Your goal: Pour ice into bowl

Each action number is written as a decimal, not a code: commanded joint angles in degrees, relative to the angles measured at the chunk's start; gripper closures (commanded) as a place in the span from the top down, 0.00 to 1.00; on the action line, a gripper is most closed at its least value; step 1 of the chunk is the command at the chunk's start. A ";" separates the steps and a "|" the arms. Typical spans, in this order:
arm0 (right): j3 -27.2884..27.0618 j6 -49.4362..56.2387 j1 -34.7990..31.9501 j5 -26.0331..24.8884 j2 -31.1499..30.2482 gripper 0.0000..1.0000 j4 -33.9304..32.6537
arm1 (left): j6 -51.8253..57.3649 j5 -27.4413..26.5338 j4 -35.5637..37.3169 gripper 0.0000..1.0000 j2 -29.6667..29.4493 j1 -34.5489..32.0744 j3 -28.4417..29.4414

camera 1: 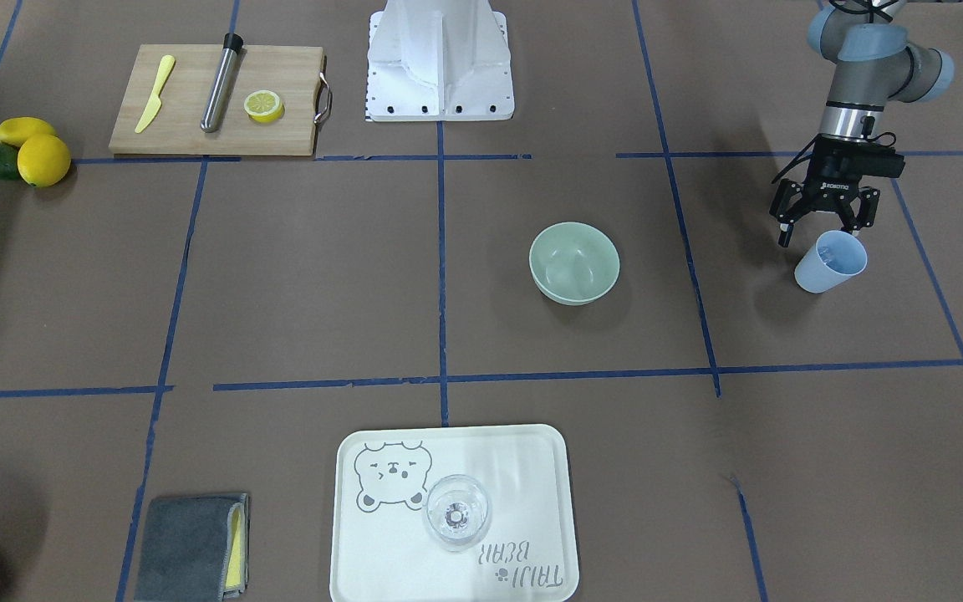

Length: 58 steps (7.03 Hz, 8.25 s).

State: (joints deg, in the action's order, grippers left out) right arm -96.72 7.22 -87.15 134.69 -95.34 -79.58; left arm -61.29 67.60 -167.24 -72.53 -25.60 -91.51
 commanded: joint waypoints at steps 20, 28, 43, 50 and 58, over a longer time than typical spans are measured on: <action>0.04 -0.10 -0.39 -0.22 0.07 1.00 0.04 | 38.70 7.90 -3.11 0.00 -15.18 -14.39 -2.19; 0.22 -0.19 -0.92 -0.30 -0.98 1.00 -0.05 | 64.85 -20.62 20.01 0.00 -31.08 1.57 -3.94; 0.30 -0.19 -1.00 -0.22 -1.86 1.00 -0.05 | 117.98 -39.74 19.58 0.00 -32.15 9.08 -2.71; 0.30 -0.19 -1.00 -0.22 -1.86 1.00 -0.05 | 117.45 -40.53 18.01 0.00 -31.80 9.43 -2.71; 0.04 -0.28 -1.00 -0.04 -2.21 1.00 0.04 | 54.19 -29.37 -5.47 0.00 -28.72 9.95 -3.94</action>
State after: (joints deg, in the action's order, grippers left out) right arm -96.61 6.94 -88.15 134.62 -97.47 -79.59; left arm 6.61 37.53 -172.36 -100.90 -15.98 -95.02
